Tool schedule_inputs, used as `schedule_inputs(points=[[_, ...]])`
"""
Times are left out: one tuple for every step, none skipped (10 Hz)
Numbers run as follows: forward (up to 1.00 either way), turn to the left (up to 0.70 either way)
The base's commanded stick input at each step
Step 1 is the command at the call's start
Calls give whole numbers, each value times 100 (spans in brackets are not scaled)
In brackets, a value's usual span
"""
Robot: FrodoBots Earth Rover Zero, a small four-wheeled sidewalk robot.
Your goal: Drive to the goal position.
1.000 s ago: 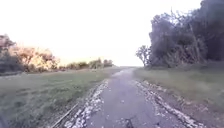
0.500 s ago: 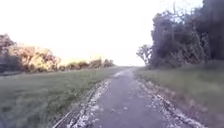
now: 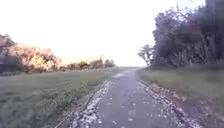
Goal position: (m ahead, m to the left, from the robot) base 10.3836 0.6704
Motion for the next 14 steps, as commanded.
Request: schedule_inputs(points=[[63, 0], [66, 0], [69, -4], [70, -27], [70, -20], [70, 0], [70, 0], [70, 0], [70, 0], [70, 0], [70, 0], [70, 0], [70, 0], [70, 0]])
